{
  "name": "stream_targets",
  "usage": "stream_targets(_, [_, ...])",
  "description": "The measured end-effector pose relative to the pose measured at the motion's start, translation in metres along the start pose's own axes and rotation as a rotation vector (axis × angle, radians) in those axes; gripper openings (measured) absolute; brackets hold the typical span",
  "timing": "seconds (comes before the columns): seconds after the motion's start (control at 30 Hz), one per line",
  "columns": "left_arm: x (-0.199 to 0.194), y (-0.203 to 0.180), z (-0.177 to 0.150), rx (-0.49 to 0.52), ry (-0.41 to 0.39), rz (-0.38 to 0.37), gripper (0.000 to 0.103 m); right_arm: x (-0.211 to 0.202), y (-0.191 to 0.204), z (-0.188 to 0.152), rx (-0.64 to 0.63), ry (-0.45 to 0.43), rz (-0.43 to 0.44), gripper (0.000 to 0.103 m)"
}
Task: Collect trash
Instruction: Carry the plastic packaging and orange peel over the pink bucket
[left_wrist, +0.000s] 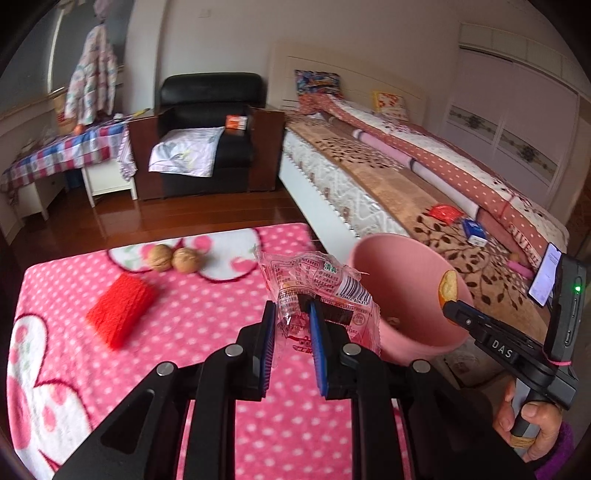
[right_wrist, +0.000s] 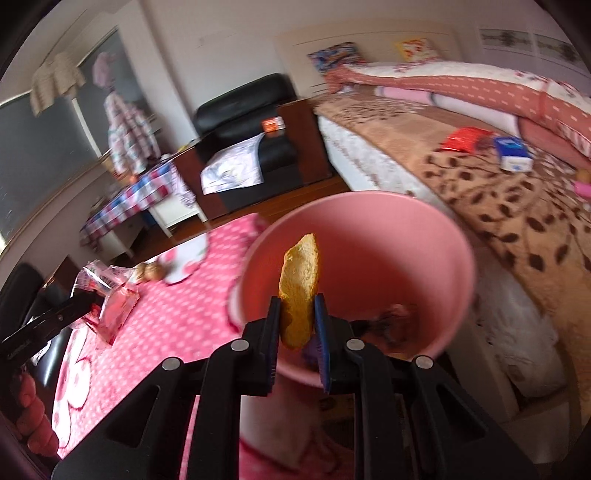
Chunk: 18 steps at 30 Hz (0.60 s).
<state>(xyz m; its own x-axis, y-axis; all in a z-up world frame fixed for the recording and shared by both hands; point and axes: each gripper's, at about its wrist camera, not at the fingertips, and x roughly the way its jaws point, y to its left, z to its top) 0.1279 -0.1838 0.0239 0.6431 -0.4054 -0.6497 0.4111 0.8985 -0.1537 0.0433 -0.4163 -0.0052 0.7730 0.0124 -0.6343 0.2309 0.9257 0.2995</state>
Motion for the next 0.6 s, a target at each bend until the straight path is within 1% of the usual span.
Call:
stream_targets(0.13, [0.019, -0.03, 0.006, 0.035, 0.021, -0.054, 0.017, 0.002, -0.02, 0.0, 0.023, 0.007, -0.031, 0.018])
stream_targets(0.3, [0.041, -0.063, 0.01, 0.08, 0.046, -0.08, 0.017, 0.006, -0.032, -0.001, 0.04, 0.021, -0.034, 0.018])
stream_targets(0.4, [0.052, -0.076, 0.011, 0.104, 0.056, -0.077, 0.017, 0.008, -0.037, -0.001, 0.044, 0.023, -0.029, 0.018])
stream_targets(0.6, [0.076, -0.089, 0.01, 0.126, 0.087, -0.044, 0.017, 0.015, -0.04, 0.001, 0.05, 0.033, -0.027, 0.018])
